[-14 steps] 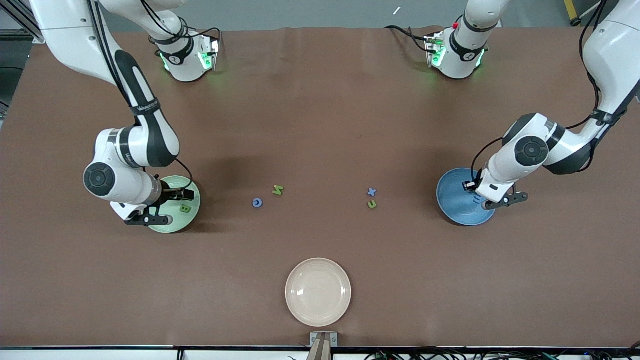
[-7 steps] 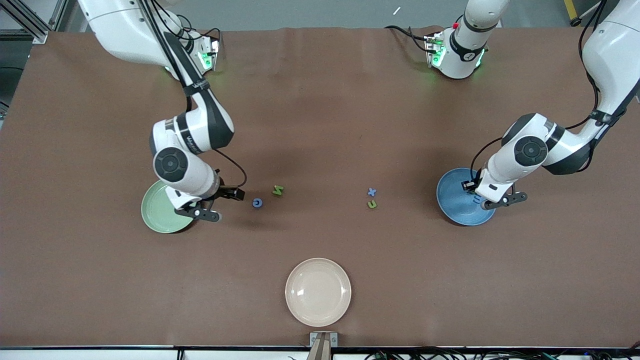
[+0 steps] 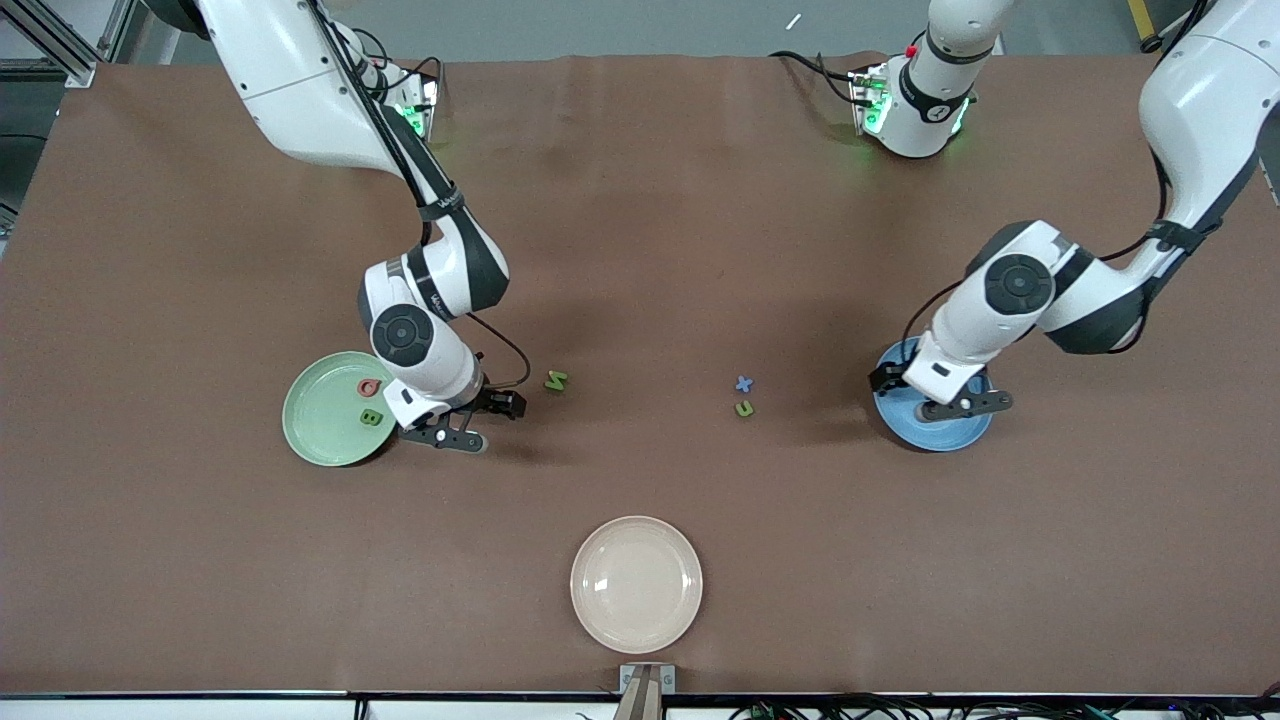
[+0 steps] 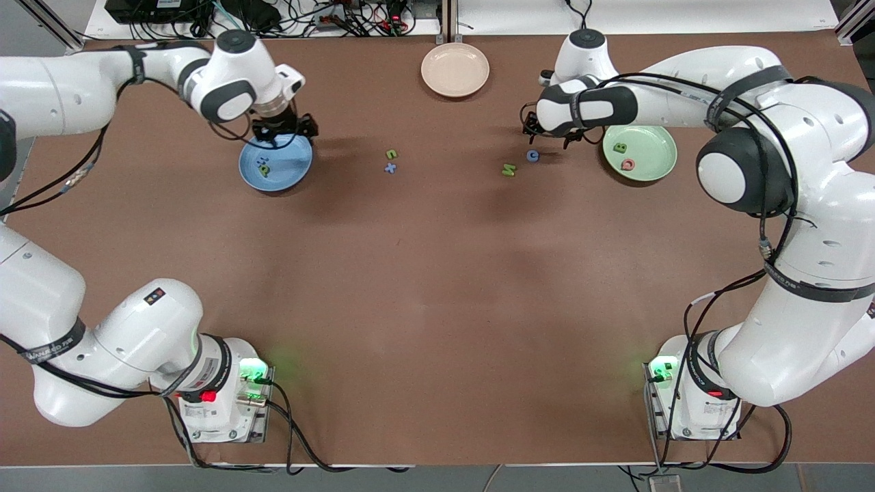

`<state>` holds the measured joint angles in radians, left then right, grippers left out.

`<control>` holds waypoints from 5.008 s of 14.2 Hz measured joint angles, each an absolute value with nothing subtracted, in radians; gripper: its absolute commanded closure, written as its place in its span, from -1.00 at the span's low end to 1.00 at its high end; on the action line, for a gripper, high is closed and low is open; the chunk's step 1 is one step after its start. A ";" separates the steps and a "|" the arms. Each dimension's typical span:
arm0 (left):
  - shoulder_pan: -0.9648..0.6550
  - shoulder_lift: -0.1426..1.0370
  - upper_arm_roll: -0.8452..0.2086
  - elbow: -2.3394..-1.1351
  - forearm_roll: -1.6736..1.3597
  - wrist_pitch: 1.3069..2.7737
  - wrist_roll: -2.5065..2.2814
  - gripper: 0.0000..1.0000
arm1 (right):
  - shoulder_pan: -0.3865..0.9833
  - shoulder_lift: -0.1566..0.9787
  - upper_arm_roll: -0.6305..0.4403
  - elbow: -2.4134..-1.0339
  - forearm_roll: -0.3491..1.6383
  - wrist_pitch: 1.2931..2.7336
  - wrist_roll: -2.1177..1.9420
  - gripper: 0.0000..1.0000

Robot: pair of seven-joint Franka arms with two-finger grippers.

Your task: Sort upper and lower case letters into plates

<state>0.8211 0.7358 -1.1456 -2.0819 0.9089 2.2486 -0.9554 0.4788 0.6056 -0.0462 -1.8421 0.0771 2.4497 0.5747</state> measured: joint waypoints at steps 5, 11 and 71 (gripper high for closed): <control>0.538 0.735 -1.098 -1.978 0.816 2.246 -1.074 -0.99 | 0.520 0.631 -0.046 -1.840 0.077 2.479 0.629 -0.67; 0.167 0.738 -0.834 -1.879 0.800 2.247 -1.095 -0.97 | 0.535 0.632 -0.046 -1.839 0.077 2.479 0.639 -0.33; 1.026 0.851 -1.163 -2.182 1.022 2.178 -0.610 0.77 | 0.569 0.549 -0.041 -1.873 0.135 2.391 0.810 -0.94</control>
